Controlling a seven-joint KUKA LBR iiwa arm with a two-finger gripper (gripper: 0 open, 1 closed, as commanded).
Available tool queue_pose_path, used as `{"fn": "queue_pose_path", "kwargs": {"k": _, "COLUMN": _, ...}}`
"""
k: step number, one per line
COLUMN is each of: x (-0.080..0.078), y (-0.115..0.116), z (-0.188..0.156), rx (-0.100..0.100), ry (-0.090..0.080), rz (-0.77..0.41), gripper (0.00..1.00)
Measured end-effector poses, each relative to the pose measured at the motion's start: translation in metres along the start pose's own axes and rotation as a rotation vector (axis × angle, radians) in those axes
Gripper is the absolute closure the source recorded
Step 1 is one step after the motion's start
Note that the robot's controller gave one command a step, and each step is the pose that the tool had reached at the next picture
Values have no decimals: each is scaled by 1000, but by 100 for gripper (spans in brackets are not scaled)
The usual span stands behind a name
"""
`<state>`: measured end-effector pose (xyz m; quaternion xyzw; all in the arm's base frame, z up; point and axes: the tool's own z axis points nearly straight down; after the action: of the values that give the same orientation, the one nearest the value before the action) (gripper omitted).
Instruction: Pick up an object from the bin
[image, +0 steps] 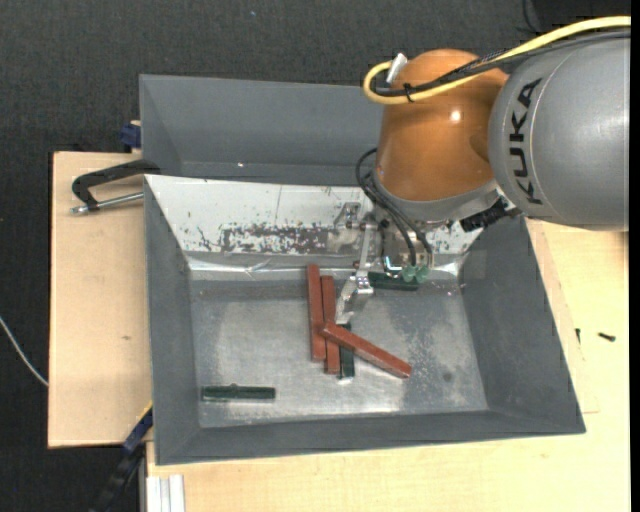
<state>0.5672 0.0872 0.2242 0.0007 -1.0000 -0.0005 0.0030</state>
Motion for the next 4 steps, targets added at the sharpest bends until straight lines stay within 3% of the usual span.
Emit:
{"fn": "queue_pose_path", "kwargs": {"k": 1, "x": -2, "y": 0, "z": -4, "rx": 0, "ry": -8, "rz": 1, "gripper": 0}}
{"fn": "queue_pose_path", "kwargs": {"k": 2, "x": -1, "y": -14, "z": 40, "rx": -2, "ry": -14, "rz": 148, "gripper": 0}}
{"fn": "queue_pose_path", "kwargs": {"k": 3, "x": 33, "y": -46, "z": 64, "rx": 0, "ry": -1, "rz": 302, "gripper": 0}}
{"fn": "queue_pose_path", "kwargs": {"k": 4, "x": 27, "y": -28, "z": 84, "rx": -2, "ry": -4, "rz": 488, "gripper": 0}}
